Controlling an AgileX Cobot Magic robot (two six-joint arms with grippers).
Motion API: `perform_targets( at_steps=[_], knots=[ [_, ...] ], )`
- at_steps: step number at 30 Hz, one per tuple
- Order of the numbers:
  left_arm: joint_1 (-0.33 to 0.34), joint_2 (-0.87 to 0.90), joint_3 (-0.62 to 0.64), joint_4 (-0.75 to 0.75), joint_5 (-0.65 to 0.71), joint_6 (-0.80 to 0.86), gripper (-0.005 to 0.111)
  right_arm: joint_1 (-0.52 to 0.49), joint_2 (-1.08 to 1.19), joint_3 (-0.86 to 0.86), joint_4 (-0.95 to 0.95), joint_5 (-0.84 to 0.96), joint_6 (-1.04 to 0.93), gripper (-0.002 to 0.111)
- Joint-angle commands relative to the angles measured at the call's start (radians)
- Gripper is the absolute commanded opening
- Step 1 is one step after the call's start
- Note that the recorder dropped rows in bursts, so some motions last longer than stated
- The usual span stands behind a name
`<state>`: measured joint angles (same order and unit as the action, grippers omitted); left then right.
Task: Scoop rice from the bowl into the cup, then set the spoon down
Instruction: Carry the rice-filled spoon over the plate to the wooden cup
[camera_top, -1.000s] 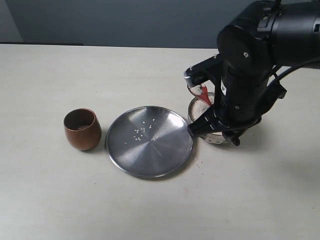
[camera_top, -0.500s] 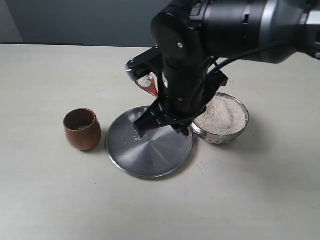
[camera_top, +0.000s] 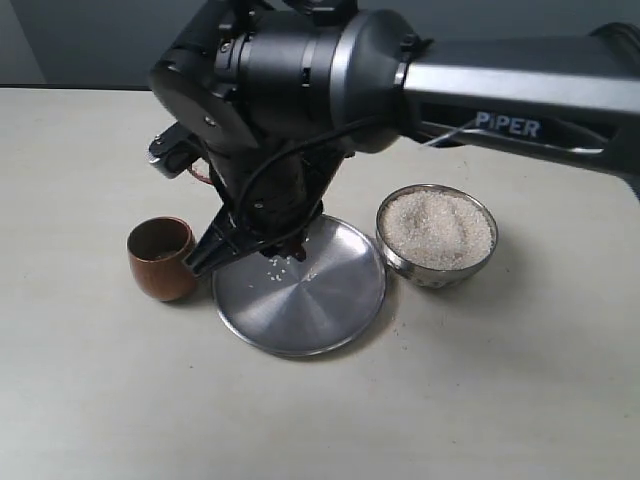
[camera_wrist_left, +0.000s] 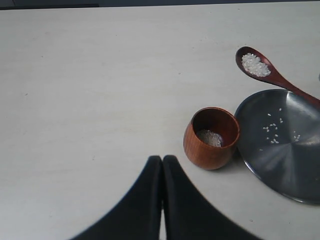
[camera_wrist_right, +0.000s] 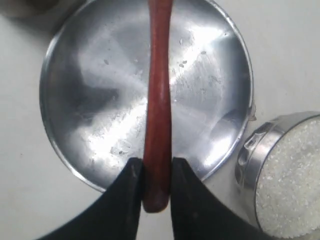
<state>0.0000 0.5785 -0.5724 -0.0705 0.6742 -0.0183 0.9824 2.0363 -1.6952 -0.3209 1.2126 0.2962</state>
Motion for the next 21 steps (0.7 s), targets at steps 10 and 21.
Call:
perform_targets(
  at_steps=[10,21],
  knots=[
    [-0.004,0.003,-0.007,0.005,-0.011,0.0,0.0,0.067,0.089,-0.066,-0.118,0.008,-0.015,-0.001],
    [-0.004,0.003,-0.007,0.005,-0.012,0.0,0.0,0.113,0.138,-0.067,-0.185,0.008,-0.02,-0.001]
  ],
)
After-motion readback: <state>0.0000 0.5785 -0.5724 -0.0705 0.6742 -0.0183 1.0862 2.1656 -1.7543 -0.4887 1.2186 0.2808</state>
